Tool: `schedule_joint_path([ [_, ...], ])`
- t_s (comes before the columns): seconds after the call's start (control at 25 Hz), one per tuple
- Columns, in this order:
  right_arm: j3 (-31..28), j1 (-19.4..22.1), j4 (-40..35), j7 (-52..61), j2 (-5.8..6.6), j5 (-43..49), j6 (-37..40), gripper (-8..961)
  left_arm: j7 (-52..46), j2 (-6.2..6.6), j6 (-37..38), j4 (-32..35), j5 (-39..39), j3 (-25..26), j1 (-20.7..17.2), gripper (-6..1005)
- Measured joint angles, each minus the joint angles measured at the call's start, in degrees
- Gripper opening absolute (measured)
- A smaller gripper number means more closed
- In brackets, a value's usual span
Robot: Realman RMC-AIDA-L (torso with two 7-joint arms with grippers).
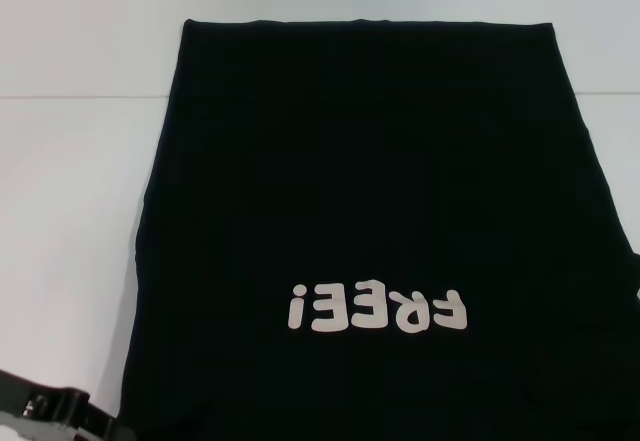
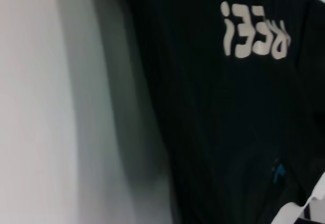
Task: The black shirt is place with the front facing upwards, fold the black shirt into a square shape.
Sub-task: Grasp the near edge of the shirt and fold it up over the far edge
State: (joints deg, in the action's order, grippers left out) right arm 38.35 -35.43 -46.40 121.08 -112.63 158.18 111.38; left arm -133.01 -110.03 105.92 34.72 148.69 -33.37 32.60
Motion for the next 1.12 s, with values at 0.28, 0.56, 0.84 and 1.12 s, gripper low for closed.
schedule_joint_path([
  [0.28, -9.6, 0.4, 4.2, -0.4, 1.12, -2.8, -2.8, 78, 0.2, -0.02, -2.7, -0.2, -7.4, 1.0, -0.1, 1],
  [0.56, -20.8, 1.8, 9.0, -0.2, 2.83, -12.5, -7.5, 79, 0.3, 0.02, -9.1, -0.3, -12.4, 8.1, 0.4, 1],
  [0.84, -26.2, 4.7, 16.0, -1.8, 2.93, -28.4, -17.5, 80, 3.4, -0.84, -18.6, -3.3, -21.8, 10.9, 0.4, 2],
  [1.12, -26.3, 5.7, 19.0, -7.6, -0.38, -40.1, -29.7, 81, 9.9, -3.51, -31.0, -7.3, -30.8, 11.4, 1.5, 2],
])
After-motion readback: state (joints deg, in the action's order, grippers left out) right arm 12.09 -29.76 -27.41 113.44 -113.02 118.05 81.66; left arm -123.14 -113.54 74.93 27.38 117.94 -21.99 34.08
